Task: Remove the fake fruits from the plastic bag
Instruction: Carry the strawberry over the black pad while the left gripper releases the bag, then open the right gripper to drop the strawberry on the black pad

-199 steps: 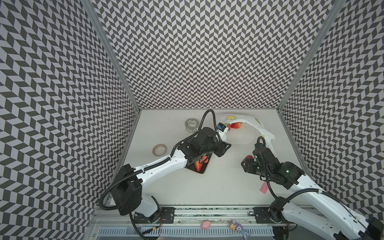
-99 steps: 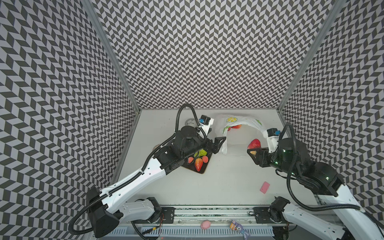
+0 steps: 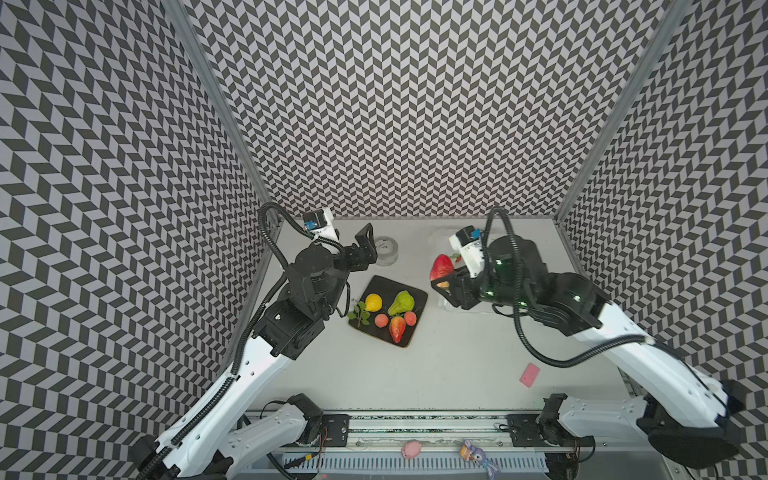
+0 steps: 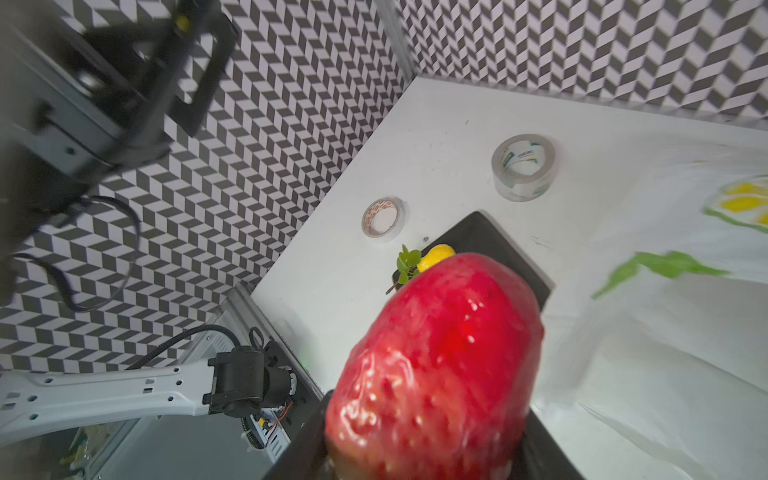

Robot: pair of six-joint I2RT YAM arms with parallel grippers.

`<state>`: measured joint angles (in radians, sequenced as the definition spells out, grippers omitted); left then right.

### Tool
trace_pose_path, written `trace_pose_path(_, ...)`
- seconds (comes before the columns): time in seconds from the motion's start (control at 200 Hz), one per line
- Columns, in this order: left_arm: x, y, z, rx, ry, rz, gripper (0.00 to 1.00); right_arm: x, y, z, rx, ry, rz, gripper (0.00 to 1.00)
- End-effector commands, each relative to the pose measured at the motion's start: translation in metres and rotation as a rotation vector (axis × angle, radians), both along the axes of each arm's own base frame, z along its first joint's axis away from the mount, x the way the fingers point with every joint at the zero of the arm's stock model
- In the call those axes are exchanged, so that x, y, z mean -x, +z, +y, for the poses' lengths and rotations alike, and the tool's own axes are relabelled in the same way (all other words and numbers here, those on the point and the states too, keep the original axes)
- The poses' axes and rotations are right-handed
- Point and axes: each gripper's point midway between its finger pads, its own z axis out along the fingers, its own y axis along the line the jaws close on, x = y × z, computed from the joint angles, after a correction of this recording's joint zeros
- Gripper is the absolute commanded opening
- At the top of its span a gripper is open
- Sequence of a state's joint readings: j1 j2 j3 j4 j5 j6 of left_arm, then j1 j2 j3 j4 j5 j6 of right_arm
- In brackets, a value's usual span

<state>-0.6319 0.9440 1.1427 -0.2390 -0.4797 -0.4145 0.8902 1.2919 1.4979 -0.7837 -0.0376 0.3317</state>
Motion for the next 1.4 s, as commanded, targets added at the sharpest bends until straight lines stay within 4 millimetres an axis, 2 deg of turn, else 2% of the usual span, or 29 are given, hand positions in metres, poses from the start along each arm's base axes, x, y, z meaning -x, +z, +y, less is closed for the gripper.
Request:
trace_pose_path(0.0,0.008,-0.002,0.039,0.015,0.167,0.002,0.86,-0.028,-0.007,0.037,-0.007,-0.038,-0.054,0.38)
trace_pose_path(0.13,0.011,-0.008,0.053,0.014,0.211,0.01,0.85,-0.054,-0.059,0.083,0.079,-0.058,0.022,0.37)
trace_pose_path(0.265,0.012,-0.012,0.052,0.007,0.2,0.022,0.85,-0.076,-0.108,0.12,0.138,-0.061,0.098,0.36)
trace_pose_path(0.441,0.013,-0.012,0.053,0.017,0.197,0.015,0.85,-0.111,-0.183,0.126,0.284,-0.145,0.215,0.35)
trace_pose_path(0.541,0.012,-0.015,0.05,0.014,0.184,0.021,0.85,-0.127,-0.214,0.125,0.338,-0.145,0.265,0.35)
trace_pose_path(0.681,0.012,-0.02,0.048,0.016,0.173,0.029,0.85,-0.148,-0.236,0.118,0.357,-0.175,0.282,0.35)
trace_pose_path(0.791,0.011,-0.022,0.045,0.021,0.16,0.035,0.85,-0.156,-0.249,0.11,0.378,-0.18,0.297,0.35)
trace_pose_path(0.976,0.008,-0.026,0.042,0.02,0.15,0.045,0.85,-0.155,-0.263,0.111,0.405,-0.152,0.31,0.38)
trace_pose_path(1.157,0.007,-0.028,0.04,0.013,0.146,0.048,0.85,-0.153,-0.266,0.117,0.397,-0.12,0.317,0.4)
trace_pose_path(1.397,0.006,-0.027,0.038,0.009,0.135,0.05,0.85,-0.151,-0.283,0.114,0.432,-0.121,0.335,0.45)
